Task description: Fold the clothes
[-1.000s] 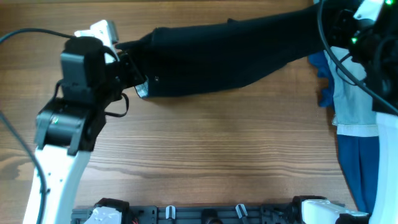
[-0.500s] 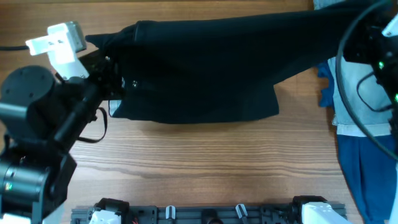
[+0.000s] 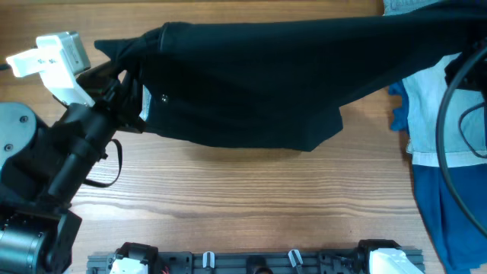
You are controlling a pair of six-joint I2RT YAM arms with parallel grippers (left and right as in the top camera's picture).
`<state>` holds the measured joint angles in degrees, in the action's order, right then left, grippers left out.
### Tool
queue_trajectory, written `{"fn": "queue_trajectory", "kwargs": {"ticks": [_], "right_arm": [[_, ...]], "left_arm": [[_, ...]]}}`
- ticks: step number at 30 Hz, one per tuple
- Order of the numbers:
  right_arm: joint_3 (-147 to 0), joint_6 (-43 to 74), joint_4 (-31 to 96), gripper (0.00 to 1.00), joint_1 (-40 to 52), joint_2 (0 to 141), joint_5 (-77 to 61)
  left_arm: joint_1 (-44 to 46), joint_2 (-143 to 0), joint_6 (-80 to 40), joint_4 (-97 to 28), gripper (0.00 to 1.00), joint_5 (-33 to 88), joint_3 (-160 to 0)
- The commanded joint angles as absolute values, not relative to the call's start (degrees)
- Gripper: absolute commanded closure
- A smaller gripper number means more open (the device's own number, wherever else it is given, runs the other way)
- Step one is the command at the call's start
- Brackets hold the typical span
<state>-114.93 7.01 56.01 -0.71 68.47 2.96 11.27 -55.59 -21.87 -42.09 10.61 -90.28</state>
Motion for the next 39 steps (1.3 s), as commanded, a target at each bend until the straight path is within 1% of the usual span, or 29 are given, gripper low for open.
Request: {"fn": "queue_trajectory", "kwargs": {"ticks": [1, 3, 10, 15, 22, 25, 27, 34, 39], "right_arm": [[-116.4, 7.2, 53.6, 0.96, -3.7, 66.9, 15.7], [-116.4, 7.2, 54.4, 0.96, -3.7, 66.9, 15.7], [-116.4, 7.5, 54.9, 0.96, -3.7, 64.6, 15.2], [-116.4, 9.6, 62.2, 0.96, -3.7, 64.6, 15.5], [-116.4, 12.2, 64.4, 0.96, -3.7, 67.3, 15.4], [-116.4, 13.8, 66.6, 0.96, -3.7, 70.9, 15.4], [-116.4, 13.6, 66.5, 0.96, -3.7, 74.8, 12.8], [-116.4, 13.4, 67.0, 0.96, -3.7, 89.9, -0.3], [-116.4, 11.9, 66.6, 0.96, -3.7, 98.2, -4.6]], "left_arm": [[9.3, -54.8, -15.6, -39.4, 0.96, 0.1, -91.5], [9.3, -54.8, -15.1, -39.4, 0.96, -1.7, -91.5], [9.3, -53.3, -15.1, -40.2, 0.96, -1.0, -91.5], [9.3, -53.8, -15.2, -40.7, 0.96, -0.9, -91.5], [9.3, -56.7, -15.4, -42.1, 0.96, -1.0, -91.5], [9.3, -61.6, -15.4, -43.9, 0.96, -1.3, -91.5], [9.3, -67.5, -15.5, -43.4, 0.96, -1.1, -91.5], [9.3, -86.7, -17.4, -37.2, 0.96, 0.4, -91.5], [9.3, -94.0, -17.3, -33.4, 0.96, 1.0, -91.5]]}}
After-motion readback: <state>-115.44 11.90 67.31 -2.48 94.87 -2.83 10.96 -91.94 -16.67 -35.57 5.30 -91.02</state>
